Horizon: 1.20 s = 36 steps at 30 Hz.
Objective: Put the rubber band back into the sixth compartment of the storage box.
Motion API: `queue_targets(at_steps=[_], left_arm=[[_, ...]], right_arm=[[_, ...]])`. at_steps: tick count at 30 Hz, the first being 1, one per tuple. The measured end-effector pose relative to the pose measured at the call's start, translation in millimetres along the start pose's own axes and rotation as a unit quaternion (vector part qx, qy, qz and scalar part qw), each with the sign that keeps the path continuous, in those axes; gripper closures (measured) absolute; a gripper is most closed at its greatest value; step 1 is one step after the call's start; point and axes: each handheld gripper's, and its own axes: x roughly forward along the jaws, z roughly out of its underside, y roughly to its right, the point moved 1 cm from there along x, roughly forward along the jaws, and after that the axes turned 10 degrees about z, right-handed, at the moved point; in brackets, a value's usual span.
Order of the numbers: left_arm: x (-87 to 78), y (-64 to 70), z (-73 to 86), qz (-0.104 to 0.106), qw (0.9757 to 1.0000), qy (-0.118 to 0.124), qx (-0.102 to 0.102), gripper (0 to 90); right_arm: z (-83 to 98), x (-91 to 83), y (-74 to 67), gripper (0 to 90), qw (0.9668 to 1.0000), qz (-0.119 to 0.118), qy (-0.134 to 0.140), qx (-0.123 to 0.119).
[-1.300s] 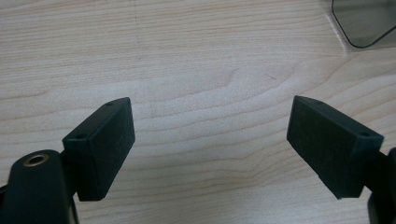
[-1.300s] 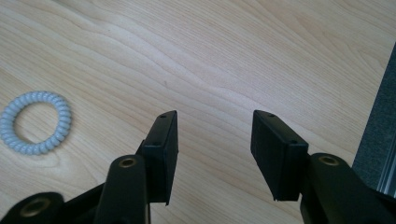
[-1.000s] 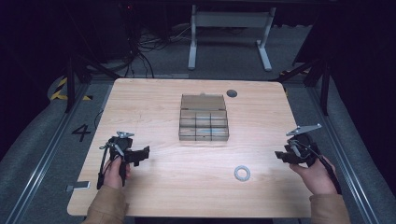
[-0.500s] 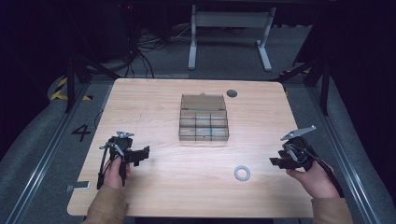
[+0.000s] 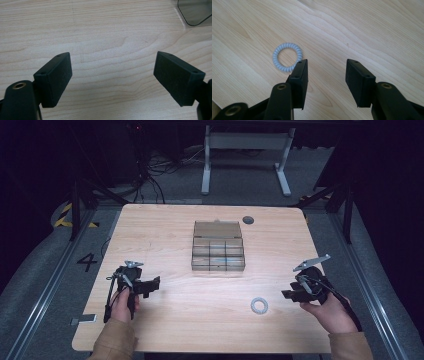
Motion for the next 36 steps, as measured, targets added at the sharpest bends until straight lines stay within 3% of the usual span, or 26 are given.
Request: queue_targets(at_steps=[14,36], left_arm=[[-0.8,-0.9,0.2,0.0,1.0,0.001,-0.002,15.8],[-1.1,-1.2,0.2,0.0,1.0,0.002,-0.003,15.8]], right_arm=[[-4.6,19.5,-9.6,53.6,0.9997,-0.007,0.012,-0.022],[-7.4,45.5,-22.4,54.6,0.9995,-0.014,0.001,-0.029]])
